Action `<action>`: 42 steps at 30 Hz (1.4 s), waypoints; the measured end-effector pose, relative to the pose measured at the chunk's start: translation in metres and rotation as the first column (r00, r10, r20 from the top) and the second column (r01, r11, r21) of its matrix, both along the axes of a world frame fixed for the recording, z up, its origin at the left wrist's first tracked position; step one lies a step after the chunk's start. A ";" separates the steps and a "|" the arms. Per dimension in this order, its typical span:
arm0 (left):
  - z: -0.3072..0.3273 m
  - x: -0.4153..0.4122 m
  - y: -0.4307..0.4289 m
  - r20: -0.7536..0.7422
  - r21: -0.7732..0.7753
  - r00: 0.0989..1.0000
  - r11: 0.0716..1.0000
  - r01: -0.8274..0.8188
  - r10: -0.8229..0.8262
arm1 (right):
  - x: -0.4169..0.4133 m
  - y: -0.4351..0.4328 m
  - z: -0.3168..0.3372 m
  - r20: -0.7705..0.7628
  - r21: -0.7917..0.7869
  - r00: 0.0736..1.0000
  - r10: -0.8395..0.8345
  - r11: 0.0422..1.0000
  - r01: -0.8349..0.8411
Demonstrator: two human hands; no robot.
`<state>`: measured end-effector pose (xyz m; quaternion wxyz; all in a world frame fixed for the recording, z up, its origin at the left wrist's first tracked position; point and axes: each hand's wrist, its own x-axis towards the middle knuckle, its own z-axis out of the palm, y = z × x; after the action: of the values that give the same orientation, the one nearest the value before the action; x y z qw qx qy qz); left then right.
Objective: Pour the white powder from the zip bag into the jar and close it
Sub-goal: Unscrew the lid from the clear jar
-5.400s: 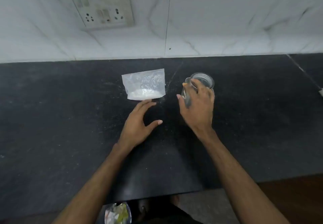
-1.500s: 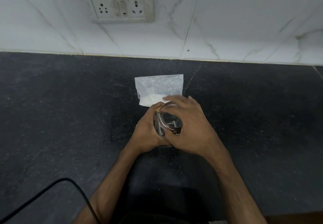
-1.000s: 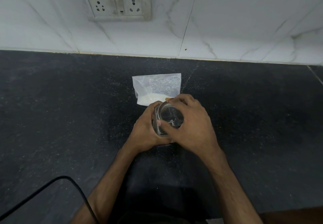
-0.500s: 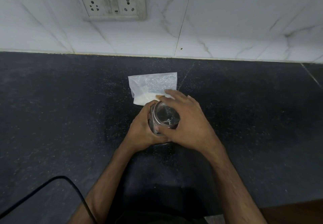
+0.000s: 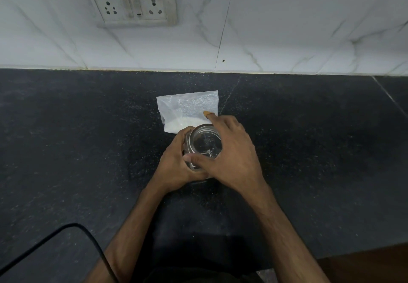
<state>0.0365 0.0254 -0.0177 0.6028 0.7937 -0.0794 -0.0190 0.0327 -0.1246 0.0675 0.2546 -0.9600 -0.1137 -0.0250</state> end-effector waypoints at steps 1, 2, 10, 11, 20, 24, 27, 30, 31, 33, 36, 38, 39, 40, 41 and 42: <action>0.000 0.000 0.000 0.006 -0.003 1.000 1.000 0.000 0.000 | -0.001 0.002 -0.004 0.005 0.013 1.000 -0.010 1.000 0.010; -0.001 0.000 0.000 0.011 -0.007 1.000 1.000 -0.001 0.001 | -0.002 0.002 -0.008 0.017 0.037 1.000 -0.011 0.999 0.011; 0.000 0.000 0.000 0.008 -0.014 1.000 1.000 0.000 0.001 | 0.000 -0.005 0.000 0.001 0.113 0.997 0.076 0.991 -0.076; 0.001 0.000 0.000 0.011 -0.001 1.000 1.000 0.000 0.000 | -0.001 -0.002 0.000 0.006 0.128 1.000 0.029 0.991 -0.030; 0.000 -0.001 -0.002 -0.043 -0.064 0.999 0.998 -0.027 0.024 | -0.002 0.008 0.000 0.034 0.016 0.993 0.111 0.994 -0.112; -0.001 -0.001 0.000 -0.022 -0.012 1.000 1.000 -0.005 0.005 | -0.003 0.006 0.006 0.047 -0.034 0.999 0.001 0.999 0.001; -0.001 0.000 0.001 -0.012 0.000 1.000 1.000 0.008 -0.008 | -0.002 0.005 0.006 0.043 -0.085 0.998 -0.039 0.995 0.043; 0.000 0.000 0.000 -0.012 -0.011 1.000 1.000 0.006 -0.006 | -0.001 0.003 0.007 0.013 -0.022 0.999 0.050 0.999 -0.049; -0.001 0.000 0.000 -0.019 -0.016 1.000 1.000 0.005 -0.005 | 0.000 0.001 0.009 0.009 -0.013 0.996 0.092 0.996 -0.091; -0.001 0.000 0.000 -0.028 -0.014 1.000 1.000 0.005 -0.006 | 0.003 -0.002 0.013 0.005 -0.019 0.991 0.135 0.991 -0.135; 0.000 -0.001 0.000 -0.036 0.004 0.999 1.000 -0.001 0.001 | 0.004 -0.001 0.018 -0.004 -0.037 0.998 0.064 0.997 -0.064; 0.000 -0.001 0.000 -0.036 0.003 0.999 1.000 -0.001 0.001 | 0.002 0.001 0.019 -0.002 -0.057 0.999 0.042 0.997 -0.043; 0.000 -0.001 0.000 -0.035 0.004 0.999 1.000 0.001 -0.001 | 0.002 0.001 0.019 -0.002 -0.054 0.999 0.051 0.997 -0.051; 0.000 -0.001 0.000 -0.033 0.006 0.999 1.000 0.000 0.000 | 0.002 0.000 0.018 -0.008 -0.044 0.998 0.068 0.997 -0.069; -0.001 0.000 0.000 -0.031 0.003 1.000 1.000 -0.003 0.003 | 0.003 -0.001 0.019 -0.017 -0.038 0.995 0.094 0.995 -0.094; -0.001 -0.001 0.000 -0.029 -0.003 1.000 1.000 -0.006 0.006 | 0.004 -0.002 0.019 -0.026 -0.041 0.992 0.125 0.991 -0.126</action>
<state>0.0358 0.0253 -0.0192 0.6052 0.7926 -0.0683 -0.0288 0.0363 -0.1263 0.0869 0.2366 -0.9563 -0.1716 0.0047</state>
